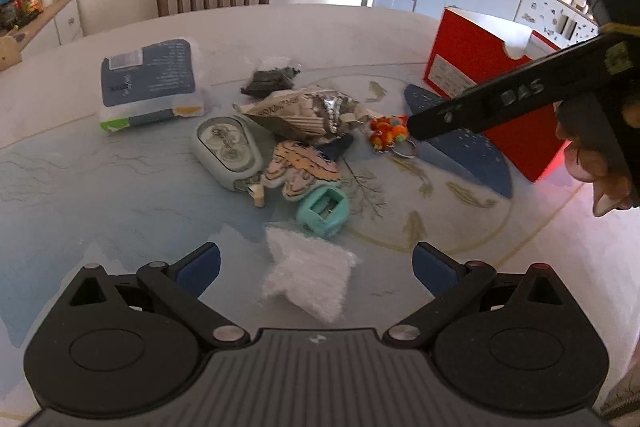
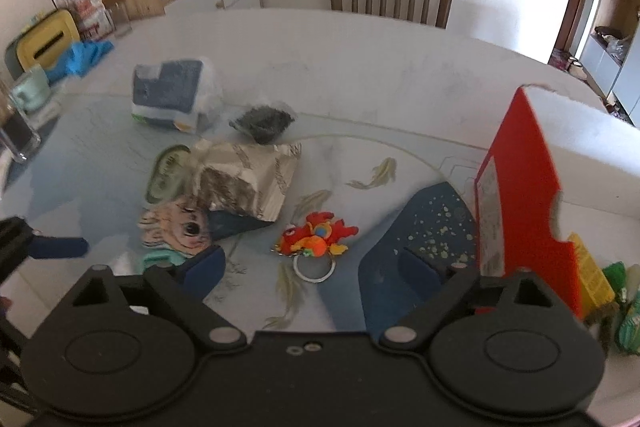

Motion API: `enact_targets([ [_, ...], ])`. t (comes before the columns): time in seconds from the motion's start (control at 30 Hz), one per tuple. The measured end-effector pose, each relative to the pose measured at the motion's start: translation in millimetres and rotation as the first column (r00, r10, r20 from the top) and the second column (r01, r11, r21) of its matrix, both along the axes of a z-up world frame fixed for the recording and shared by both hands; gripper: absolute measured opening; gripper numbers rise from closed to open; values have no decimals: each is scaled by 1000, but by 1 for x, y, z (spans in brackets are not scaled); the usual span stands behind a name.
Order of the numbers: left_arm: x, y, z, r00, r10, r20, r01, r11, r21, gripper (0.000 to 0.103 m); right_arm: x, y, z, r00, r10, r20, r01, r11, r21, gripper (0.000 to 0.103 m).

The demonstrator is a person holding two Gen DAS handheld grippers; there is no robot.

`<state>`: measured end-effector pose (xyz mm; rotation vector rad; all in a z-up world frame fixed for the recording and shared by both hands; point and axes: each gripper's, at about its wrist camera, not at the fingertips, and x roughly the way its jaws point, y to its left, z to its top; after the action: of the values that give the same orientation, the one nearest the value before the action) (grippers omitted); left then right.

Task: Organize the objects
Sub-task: 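Grasp the white bubble-wrap bag with the left gripper while the right grasps the orange plush keychain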

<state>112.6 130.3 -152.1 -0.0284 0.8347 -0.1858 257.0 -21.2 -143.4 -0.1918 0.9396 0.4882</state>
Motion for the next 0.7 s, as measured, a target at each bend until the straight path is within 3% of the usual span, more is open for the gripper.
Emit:
enact_targets([
  [0.4,2,-8,-17,999,16,47,-20,996,90,103,19,9,-28,1000,0,-17,-1,999,-41,78],
  [0.63,0,-8,-19,998,26,51,-30,996,80,101,20,13,-32,1000,20,-2,-20,999,-42,68],
  [0.7,-1,-7,-19,998,28,48,-31,997,71,88,19,15,-31,999,31,9,-30,998,-47,61],
])
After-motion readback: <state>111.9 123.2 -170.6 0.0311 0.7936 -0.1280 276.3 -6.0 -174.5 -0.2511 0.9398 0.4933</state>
